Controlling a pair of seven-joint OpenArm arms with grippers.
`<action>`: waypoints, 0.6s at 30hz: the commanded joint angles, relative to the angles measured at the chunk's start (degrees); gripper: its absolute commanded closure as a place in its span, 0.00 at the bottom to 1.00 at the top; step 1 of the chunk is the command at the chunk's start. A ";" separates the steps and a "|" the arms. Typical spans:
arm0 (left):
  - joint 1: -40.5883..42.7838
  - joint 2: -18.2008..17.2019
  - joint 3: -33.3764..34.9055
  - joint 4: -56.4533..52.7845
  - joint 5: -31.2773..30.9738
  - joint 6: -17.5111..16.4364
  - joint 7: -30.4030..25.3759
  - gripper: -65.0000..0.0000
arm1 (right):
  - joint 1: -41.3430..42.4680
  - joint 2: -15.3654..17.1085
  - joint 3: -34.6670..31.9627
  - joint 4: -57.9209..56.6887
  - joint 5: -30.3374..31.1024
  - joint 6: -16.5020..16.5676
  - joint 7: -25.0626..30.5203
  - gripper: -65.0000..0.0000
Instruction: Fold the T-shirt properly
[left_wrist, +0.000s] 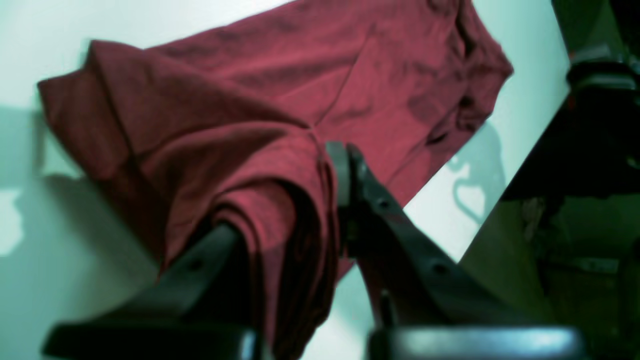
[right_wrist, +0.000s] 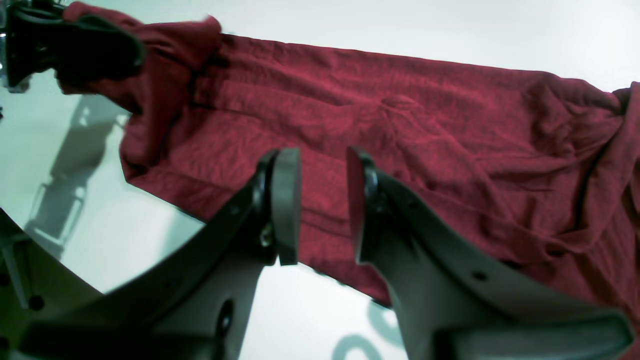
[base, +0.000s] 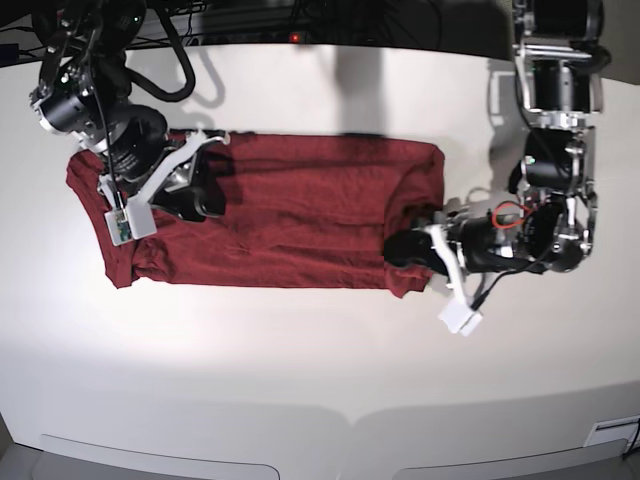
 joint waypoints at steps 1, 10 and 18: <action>-1.55 1.07 -0.31 1.09 -0.26 0.24 -1.84 1.00 | 0.50 0.28 0.13 1.14 1.16 0.28 1.55 0.74; -1.14 9.79 -0.20 1.09 9.44 0.39 -5.31 1.00 | 0.50 0.28 0.13 1.14 1.18 0.28 1.55 0.74; 2.78 11.17 -0.20 1.09 8.66 0.37 -5.33 1.00 | 0.52 0.31 0.13 1.14 1.40 0.28 1.57 0.74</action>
